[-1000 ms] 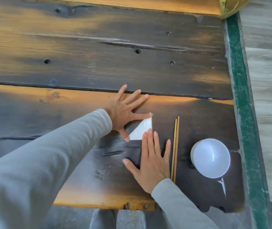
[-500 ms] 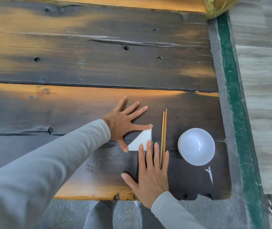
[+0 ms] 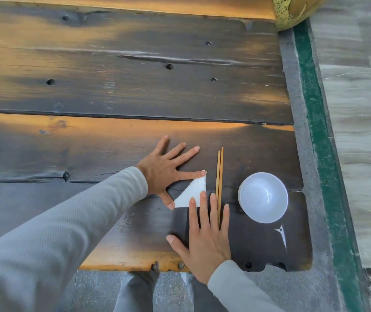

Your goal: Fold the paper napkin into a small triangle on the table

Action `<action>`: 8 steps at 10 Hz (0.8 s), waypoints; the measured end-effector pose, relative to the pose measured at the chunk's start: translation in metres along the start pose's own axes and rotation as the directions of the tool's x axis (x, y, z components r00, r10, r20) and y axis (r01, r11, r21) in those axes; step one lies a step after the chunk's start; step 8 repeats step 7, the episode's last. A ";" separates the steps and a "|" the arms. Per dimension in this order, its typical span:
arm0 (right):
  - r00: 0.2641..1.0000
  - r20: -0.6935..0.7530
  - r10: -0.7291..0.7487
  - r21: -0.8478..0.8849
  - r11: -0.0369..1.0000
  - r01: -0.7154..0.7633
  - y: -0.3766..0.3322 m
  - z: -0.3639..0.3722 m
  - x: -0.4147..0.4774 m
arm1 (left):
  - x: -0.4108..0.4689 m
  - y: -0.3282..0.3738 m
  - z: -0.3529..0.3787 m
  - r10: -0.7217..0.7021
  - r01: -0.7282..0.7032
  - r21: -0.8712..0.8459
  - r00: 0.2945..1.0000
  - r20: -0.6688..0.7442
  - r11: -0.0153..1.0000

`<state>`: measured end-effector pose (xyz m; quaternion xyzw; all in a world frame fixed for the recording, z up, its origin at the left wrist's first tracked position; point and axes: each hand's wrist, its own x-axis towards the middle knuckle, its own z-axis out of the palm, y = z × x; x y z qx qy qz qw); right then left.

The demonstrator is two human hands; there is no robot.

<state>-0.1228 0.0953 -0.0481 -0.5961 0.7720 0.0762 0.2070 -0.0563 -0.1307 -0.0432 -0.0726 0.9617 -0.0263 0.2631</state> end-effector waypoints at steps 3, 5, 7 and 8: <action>1.000 -0.023 0.015 0.019 1.000 -0.015 -0.001 -0.017 0.004 | 0.003 0.003 -0.014 -0.040 0.038 0.020 0.996 0.085 0.999; 0.998 -0.018 0.068 0.094 0.993 -0.066 -0.002 -0.029 0.014 | 0.001 0.005 -0.018 -0.064 0.059 0.043 0.991 0.114 0.997; 0.990 -0.114 0.079 0.204 0.977 -0.054 -0.004 -0.042 0.024 | -0.012 0.003 -0.022 -0.103 0.105 -0.014 0.988 0.118 0.994; 0.990 -0.114 0.079 0.204 0.977 -0.054 -0.004 -0.042 0.024 | -0.012 0.003 -0.022 -0.103 0.105 -0.014 0.988 0.118 0.994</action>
